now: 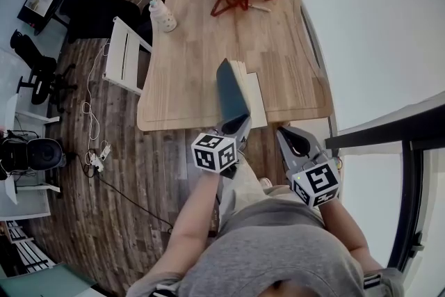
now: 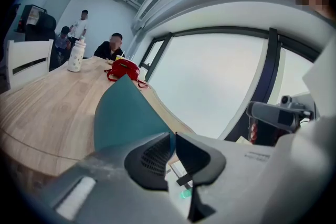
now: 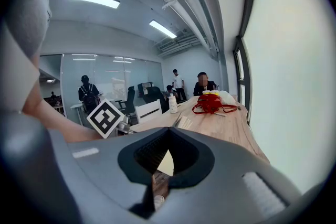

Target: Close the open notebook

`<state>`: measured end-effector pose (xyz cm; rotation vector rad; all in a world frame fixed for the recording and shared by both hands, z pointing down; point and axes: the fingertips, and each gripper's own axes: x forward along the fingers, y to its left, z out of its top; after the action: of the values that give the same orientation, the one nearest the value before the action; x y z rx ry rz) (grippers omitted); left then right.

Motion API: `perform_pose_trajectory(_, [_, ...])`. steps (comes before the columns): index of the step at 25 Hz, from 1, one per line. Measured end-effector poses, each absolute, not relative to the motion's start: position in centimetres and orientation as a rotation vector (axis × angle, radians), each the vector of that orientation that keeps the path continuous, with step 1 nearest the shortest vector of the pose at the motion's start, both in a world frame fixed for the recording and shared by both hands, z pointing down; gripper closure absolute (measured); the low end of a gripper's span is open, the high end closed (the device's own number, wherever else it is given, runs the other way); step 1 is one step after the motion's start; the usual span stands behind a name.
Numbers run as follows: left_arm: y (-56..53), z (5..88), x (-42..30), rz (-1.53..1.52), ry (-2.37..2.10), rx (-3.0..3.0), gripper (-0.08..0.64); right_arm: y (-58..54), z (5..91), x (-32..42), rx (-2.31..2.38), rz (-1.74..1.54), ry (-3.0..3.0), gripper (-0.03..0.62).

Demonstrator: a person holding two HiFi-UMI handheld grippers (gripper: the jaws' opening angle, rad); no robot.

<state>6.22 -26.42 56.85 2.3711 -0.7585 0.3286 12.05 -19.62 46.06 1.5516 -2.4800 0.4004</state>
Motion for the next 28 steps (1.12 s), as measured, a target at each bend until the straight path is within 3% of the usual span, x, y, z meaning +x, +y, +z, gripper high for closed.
perform_pose_trajectory(28, [-25.1,64.3,12.0,0.577,-0.635,2.313,0.525,-19.3,47.6,14.7,1.625,0.467,-2.402,0.591])
